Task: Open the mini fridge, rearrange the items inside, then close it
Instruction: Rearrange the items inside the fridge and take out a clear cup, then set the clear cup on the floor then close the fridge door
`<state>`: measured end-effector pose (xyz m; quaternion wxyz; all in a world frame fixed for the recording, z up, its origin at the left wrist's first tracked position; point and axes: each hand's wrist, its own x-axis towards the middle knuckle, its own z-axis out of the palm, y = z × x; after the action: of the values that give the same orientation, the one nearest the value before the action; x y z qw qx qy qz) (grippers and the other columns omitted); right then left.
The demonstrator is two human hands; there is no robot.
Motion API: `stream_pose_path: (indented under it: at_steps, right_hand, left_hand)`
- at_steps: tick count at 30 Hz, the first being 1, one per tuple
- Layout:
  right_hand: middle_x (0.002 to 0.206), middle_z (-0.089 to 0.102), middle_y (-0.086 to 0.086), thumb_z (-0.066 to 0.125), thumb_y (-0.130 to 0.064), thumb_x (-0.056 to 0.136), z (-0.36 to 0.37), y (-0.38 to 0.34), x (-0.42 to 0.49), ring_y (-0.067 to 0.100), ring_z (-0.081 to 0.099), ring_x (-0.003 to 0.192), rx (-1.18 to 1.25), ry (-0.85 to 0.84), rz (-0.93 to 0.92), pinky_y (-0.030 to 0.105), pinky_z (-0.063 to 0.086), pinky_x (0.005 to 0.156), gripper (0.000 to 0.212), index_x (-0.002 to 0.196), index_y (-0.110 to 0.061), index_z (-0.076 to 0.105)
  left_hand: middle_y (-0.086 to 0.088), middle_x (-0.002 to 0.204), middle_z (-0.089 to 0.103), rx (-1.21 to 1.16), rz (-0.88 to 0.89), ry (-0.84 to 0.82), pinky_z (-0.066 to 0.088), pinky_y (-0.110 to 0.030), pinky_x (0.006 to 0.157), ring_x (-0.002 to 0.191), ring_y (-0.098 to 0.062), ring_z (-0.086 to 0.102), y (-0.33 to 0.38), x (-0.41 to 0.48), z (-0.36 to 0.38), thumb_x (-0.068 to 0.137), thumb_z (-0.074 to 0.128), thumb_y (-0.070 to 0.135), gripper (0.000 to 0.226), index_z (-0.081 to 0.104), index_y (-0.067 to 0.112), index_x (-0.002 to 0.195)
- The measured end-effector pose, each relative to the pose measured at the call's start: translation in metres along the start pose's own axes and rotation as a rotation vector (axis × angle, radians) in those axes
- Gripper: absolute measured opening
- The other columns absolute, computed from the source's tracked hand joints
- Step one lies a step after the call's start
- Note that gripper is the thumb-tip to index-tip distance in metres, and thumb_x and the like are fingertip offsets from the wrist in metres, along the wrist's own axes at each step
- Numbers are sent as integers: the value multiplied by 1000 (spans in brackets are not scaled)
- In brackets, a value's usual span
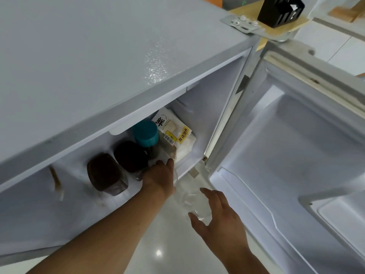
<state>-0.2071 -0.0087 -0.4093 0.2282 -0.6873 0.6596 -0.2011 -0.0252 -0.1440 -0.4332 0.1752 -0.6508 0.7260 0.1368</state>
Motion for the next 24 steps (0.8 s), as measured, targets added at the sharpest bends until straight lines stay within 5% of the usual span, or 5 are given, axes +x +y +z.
stream_pose_path:
  at_steps: [6, 11, 17, 24]
  right_hand:
    - [122, 50, -26, 66, -67, 79, -18, 6, -40, -1, 56, 68, 18, -3, 66, 8, 41, 56, 66, 136, -41, 46]
    - [126, 52, -23, 61, -69, 79, -32, 13, -90, -1, 58, 78, -6, -50, 153, 11, 38, 57, 66, 137, -46, 40]
    - [138, 46, -16, 63, -60, 84, -28, -22, -121, 9, 63, 100, -32, -110, 75, 24, 51, 73, 67, 141, -45, 31]
    - [136, 46, -17, 65, -56, 84, -20, -88, -136, 11, 61, 106, 26, -91, -97, 24, 51, 80, 67, 142, -43, 32]
  left_hand:
    - [-10, 127, 61, 89, 125, 242, 41, -46, 91, 115, -35, 49, -1, -66, 8, 66, 65, 73, 94, 36, 26, 141]
    - [-6, 141, 36, -73, 167, 67, 54, -37, 93, 114, -28, 55, -7, -131, 20, 75, 72, 63, 94, 25, 34, 151]
    - [0, 139, 36, -104, 159, 17, 58, -41, 87, 111, -25, 56, -26, -203, 25, 69, 75, 58, 86, 31, 37, 140]
    - [8, 127, 44, -199, 72, 101, 56, -34, 76, 103, -19, 59, -75, -280, 26, 63, 71, 60, 85, 35, 43, 138]
